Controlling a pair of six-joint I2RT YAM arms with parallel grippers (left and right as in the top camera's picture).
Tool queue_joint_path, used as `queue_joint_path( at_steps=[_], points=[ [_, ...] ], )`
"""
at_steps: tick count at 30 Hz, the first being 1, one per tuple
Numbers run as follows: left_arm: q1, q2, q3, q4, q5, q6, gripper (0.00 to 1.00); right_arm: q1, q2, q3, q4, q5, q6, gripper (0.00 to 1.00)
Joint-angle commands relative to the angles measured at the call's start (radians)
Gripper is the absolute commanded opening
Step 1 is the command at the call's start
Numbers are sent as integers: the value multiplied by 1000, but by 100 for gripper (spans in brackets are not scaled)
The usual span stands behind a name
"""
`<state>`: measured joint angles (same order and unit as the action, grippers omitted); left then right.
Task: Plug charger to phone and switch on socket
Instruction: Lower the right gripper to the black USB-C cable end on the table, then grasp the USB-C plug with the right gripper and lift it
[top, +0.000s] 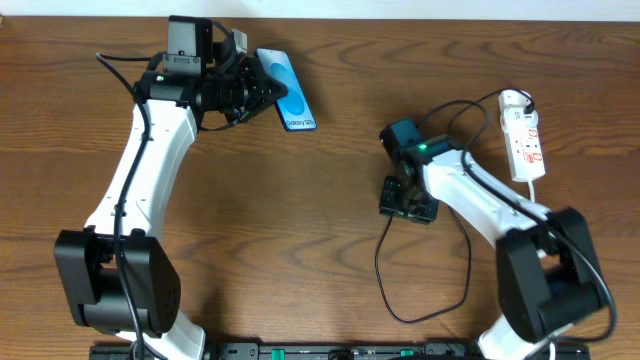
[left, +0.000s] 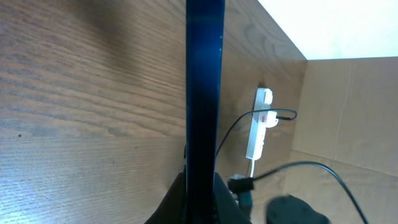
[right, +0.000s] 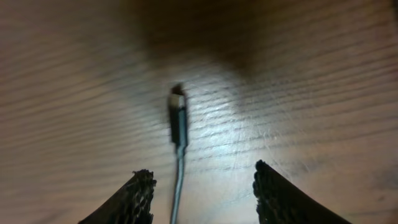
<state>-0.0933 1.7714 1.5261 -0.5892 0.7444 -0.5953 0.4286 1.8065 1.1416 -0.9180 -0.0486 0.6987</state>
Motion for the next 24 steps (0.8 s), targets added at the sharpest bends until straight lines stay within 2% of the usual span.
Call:
queue_joint_path(
  at_steps=[1, 5, 10, 17, 22, 24],
  points=[
    [3, -27, 15, -2, 9, 23, 7, -35, 45, -9, 3, -18, -1, 46],
    [3, -27, 15, -1, 2, 23, 7, -70, 51, -26, 43, -169, -94, 45],
    [3, -27, 15, -2, 2, 23, 7, -69, 51, -56, 80, -194, -93, 45],
    [3, -27, 15, -2, 2, 23, 7, -78, 51, -116, 152, -186, -41, 33],
    [3, -27, 15, -2, 2, 23, 7, -94, 51, -116, 148, -186, -48, 33],
    [3, -27, 15, -2, 2, 23, 7, -95, 51, -116, 148, -179, -49, 28]
  ],
)
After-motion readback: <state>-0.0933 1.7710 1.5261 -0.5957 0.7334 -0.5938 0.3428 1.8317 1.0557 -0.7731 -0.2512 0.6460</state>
